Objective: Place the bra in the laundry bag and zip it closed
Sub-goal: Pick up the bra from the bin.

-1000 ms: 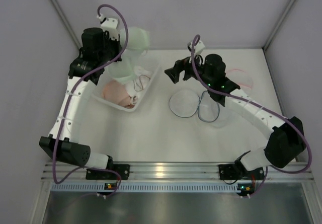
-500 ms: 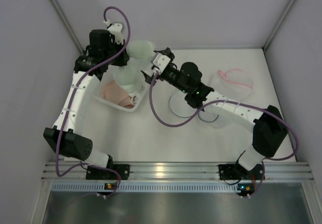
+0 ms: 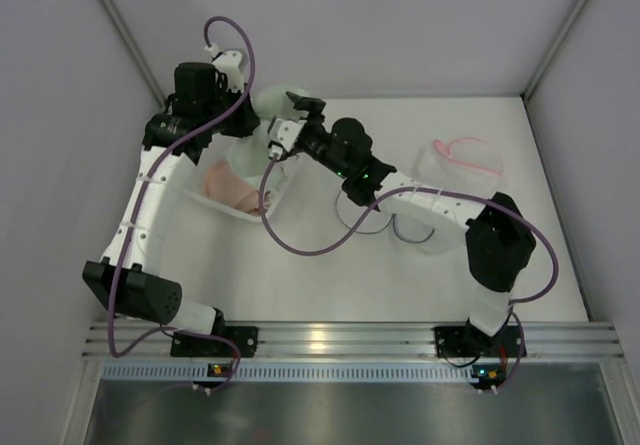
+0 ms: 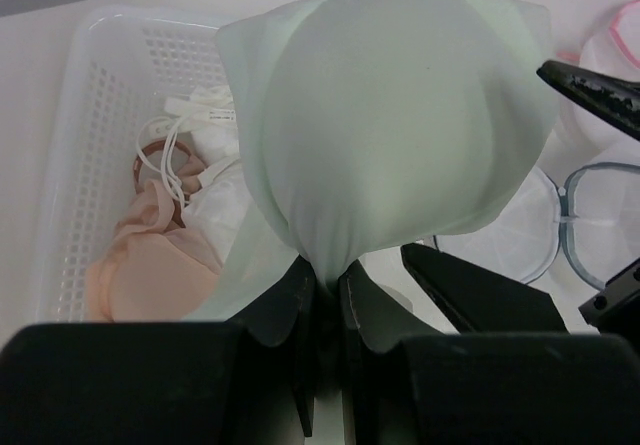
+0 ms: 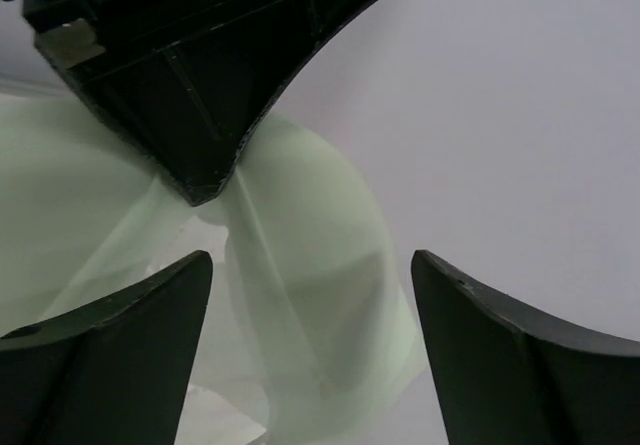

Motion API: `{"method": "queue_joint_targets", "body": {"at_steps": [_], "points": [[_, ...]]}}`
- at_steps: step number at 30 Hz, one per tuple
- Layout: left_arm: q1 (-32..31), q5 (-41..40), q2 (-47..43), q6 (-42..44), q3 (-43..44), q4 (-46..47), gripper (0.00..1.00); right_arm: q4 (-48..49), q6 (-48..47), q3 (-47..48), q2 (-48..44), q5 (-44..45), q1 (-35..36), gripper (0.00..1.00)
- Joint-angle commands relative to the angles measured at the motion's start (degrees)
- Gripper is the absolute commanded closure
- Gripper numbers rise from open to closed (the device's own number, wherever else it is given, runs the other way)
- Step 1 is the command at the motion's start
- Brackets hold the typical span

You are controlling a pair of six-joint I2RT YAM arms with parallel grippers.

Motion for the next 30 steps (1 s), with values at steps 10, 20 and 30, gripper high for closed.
{"method": "queue_joint_targets", "body": {"at_steps": [10, 20, 30], "points": [[-0.03, 5.23, -7.03, -0.30, -1.15, 0.16, 0.93, 8.01, 2.48, 7.45, 3.92, -1.63, 0.45, 0.64], [-0.03, -2.13, -10.37, -1.87, -2.55, 2.00, 0.42, 9.43, 31.27, 9.03, 4.09, 0.56, -0.07, 0.85], [0.06, -12.27, -14.85, -5.48, -5.89, 8.32, 0.15, -0.78, 47.32, 11.42, 2.87, -4.35, -0.78, 0.85]]}}
